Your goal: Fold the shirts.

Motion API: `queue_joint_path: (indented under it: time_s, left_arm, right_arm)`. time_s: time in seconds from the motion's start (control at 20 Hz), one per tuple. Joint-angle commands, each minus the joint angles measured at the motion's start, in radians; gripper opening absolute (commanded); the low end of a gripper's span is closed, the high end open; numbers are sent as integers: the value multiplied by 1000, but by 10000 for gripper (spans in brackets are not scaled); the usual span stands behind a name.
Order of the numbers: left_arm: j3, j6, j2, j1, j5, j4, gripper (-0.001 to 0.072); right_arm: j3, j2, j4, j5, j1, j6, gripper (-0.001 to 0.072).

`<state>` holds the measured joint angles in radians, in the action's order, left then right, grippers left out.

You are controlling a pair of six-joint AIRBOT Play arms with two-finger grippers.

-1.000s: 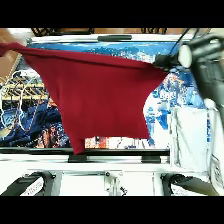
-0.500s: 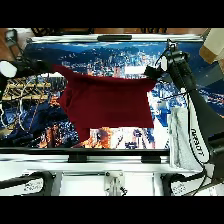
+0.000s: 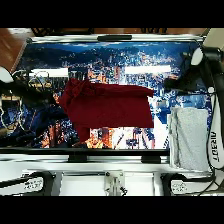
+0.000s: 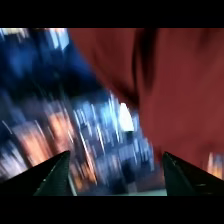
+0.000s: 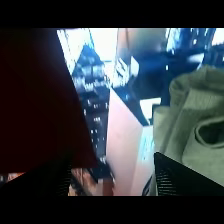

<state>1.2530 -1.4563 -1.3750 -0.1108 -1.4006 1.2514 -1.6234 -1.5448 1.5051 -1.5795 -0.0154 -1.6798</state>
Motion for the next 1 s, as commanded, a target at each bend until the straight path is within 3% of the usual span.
queue_joint_path:
  time_s: [0.0, 0.2, 0.25, 0.35, 0.4, 0.55, 0.65, 0.95]
  left_arm:
    - [-273, 71, 38, 8, 72, -233, 655]
    - [-421, 101, 19, 140, 304, -303, 645]
    - [-423, 101, 5, 169, 335, -303, 580]
    - [-420, 97, -18, 219, 397, -307, 564]
    - [-420, 86, -26, 235, 416, -310, 519]
    - [-420, 79, -38, 247, 432, -310, 337]
    - [-418, 82, -36, 232, 429, -310, 32]
    - [-376, 93, -18, 204, 401, -302, 32]
  right_arm:
    - [194, 57, -158, -32, -59, 74, 605]
    - [329, 60, -203, 82, -27, 67, 606]
    - [351, 60, -202, 99, -19, 66, 606]
    - [399, 60, -209, 143, -9, 58, 606]
    - [427, 60, -215, 169, -6, 51, 606]
    - [508, 60, -246, 266, -6, 36, 608]
    - [544, 58, -272, 332, -6, 27, 608]
    - [549, -19, -310, 348, -6, 36, 607]
